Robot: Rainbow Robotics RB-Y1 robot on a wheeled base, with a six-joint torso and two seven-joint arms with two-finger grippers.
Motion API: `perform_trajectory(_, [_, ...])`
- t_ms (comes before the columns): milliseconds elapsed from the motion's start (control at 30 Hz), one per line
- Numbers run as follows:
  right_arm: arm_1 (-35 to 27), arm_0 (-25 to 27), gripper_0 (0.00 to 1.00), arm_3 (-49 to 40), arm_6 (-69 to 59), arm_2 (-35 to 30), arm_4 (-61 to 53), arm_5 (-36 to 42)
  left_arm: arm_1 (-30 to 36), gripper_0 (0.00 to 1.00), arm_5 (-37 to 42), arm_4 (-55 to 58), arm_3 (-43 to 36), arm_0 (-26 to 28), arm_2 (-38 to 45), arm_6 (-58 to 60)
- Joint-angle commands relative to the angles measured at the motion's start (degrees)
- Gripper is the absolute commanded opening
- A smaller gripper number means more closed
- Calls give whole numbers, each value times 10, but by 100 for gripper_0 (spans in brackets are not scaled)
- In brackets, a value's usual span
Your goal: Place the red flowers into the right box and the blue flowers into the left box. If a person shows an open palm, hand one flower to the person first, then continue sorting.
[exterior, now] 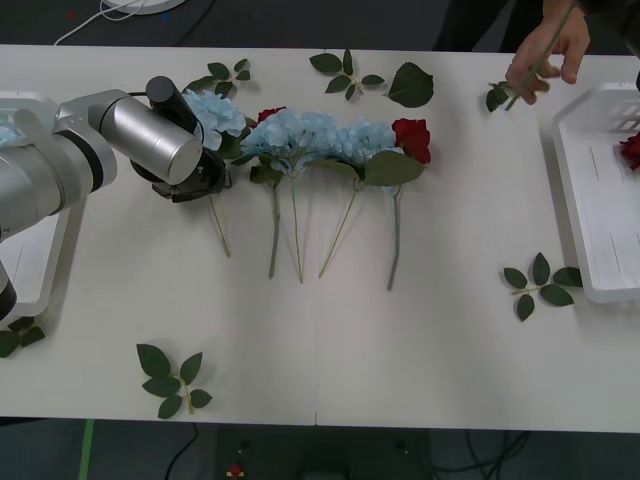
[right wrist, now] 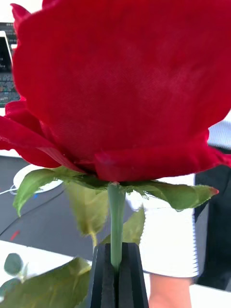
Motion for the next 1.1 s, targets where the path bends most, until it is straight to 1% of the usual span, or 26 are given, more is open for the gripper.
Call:
perform_trajectory(33, [-16,0,0,29,3,-31,16,-33,-8,100,-6,-6,3,1,-7,15])
perform_trajectory(267, [-16,0,0,60,3,-31,20,-70,-8,100,-6,-6,3,1,-7,15])
perform_trajectory(733, [-16,0,0,60,-1,-31,19,-73,-8,100,-6,-6,3,1,-7,15])
perform_trajectory(767, [-16,0,14,60,-1,-30,19,-73,-8,100,-6,-6,3,1,-7,15])
perform_trajectory(800, [-16,0,35,60,-2,-30,19,-73,-8,100,-6,-6,3,1,-7,15])
perform_trajectory(833, [-16,0,62,59,-1,-30,18,-73,-8,100,-6,-6,3,1,-7,15])
perform_trajectory(867, [-15,0,99,60,-1,-30,18,-73,-8,100,-6,-6,3,1,-7,15])
perform_trajectory(900, [-14,0,100,60,1,-30,18,-73,-8,100,-6,-6,3,1,-7,15])
perform_trajectory(1100, [-10,0,100,60,2,-19,18,-73,-8,100,-6,-6,3,1,-7,15])
